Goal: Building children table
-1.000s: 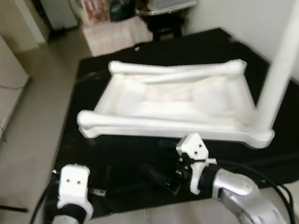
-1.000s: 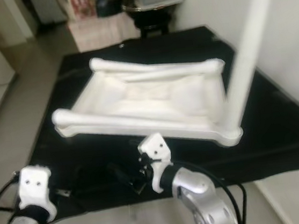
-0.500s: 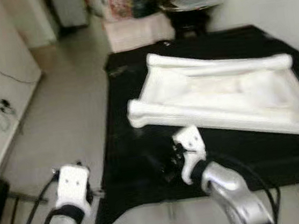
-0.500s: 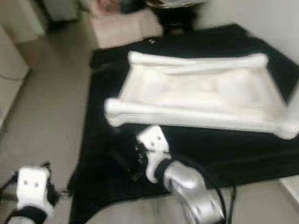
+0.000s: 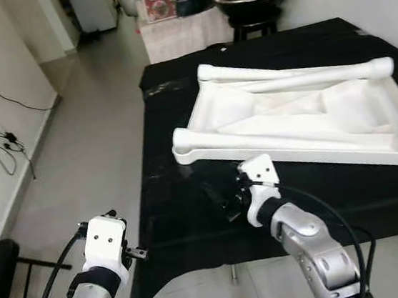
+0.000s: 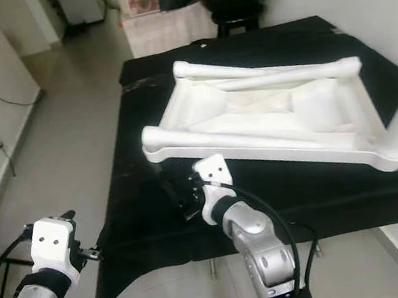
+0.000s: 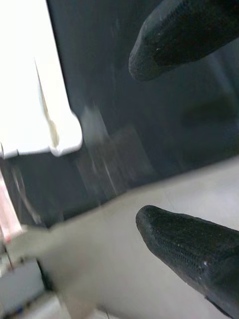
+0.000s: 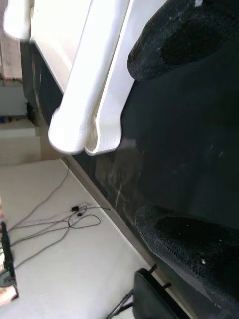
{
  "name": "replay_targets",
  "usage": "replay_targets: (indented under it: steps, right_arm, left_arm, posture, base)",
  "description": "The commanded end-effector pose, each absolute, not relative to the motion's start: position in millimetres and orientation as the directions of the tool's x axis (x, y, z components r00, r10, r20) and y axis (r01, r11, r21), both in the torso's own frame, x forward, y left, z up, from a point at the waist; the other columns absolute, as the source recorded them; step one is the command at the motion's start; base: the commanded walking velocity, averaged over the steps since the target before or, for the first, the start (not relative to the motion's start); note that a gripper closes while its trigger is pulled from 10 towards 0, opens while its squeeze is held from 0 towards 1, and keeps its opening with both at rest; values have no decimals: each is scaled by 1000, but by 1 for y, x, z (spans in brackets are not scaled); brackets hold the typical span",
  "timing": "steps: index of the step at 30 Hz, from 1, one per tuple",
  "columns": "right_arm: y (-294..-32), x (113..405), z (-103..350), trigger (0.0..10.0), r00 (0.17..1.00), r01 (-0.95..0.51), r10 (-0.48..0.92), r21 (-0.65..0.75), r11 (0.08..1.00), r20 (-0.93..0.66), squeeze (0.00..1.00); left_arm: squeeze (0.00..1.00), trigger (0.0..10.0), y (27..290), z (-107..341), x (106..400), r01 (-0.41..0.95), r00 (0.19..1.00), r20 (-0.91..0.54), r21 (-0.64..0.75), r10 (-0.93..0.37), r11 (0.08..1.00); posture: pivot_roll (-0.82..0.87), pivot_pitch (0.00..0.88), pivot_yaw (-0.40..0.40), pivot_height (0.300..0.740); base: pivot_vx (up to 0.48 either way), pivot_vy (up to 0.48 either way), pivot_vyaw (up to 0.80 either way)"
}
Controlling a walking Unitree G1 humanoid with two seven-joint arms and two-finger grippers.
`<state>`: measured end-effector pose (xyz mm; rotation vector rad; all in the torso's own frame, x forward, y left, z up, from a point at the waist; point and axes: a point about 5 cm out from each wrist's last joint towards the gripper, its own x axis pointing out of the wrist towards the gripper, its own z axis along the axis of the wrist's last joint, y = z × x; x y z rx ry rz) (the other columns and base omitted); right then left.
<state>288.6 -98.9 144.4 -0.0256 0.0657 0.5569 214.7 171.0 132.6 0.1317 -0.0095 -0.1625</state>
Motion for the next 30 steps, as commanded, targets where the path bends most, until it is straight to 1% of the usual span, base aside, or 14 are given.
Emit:
replay_targets:
  steps: [1,16,25,27,30]
  right_arm:
    - [-97,289,142,10000,842,-536,535,0,844,-69,0]
    - [-95,291,139,10000,836,-545,546,26,838,-57,0]
    - [-95,292,141,10000,835,-549,549,23,836,-39,0]
    - [-95,295,143,10000,840,-541,541,14,841,-26,0]
    - [-95,297,142,10000,845,-533,534,18,846,-26,0]
  left_arm:
    - [0,10000,171,129,215,168,986,-11,140,-168,976]
    - [0,10000,169,130,217,196,980,-11,182,-197,964]
    - [0,10000,170,132,222,210,977,-4,233,-215,949]
    - [0,10000,172,137,227,203,977,12,281,-215,938]
    - [0,10000,173,138,229,191,978,21,296,-206,936]
  posture:
    - [-106,55,77,740]
    - [-103,42,74,740]
    - [-105,34,78,740]
    - [-109,38,81,740]
    - [-117,36,82,740]
  base:
    - [0,0,-800]
    - [0,0,-800]
    - [0,0,0]
    - [0,0,0]
    - [0,0,0]
